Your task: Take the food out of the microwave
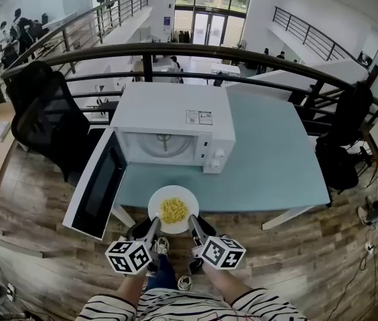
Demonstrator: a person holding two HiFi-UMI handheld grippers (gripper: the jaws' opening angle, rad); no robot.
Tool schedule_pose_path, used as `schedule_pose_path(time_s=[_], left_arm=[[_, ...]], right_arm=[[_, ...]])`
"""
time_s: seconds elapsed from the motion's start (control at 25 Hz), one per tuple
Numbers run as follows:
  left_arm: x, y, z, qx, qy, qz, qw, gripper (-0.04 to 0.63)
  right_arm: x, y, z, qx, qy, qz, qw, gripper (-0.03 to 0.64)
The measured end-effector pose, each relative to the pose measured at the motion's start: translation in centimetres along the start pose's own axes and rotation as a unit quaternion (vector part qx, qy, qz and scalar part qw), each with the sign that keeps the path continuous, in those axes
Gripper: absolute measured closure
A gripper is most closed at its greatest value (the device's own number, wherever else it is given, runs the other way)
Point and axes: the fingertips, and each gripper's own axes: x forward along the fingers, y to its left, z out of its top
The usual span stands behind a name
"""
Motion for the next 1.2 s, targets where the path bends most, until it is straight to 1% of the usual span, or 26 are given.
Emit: schedule_pose_path(time_s=[0.68,1.2], left_arm=[[-2.2,-0.6,-3.3,-0.01,0.016,0.003,0.9998,0.512],[-2.2,-0.6,-3.5,-0.011,0.014,0.005,0.9998,0.512]], right_arm=[[-2.9,-0.4,-2.7,-0.006,0.018,-0.013,1.0,0.549],[-3.0,-0.5,-2.7,-0.007,0.018,-0.012,1.0,0.551]])
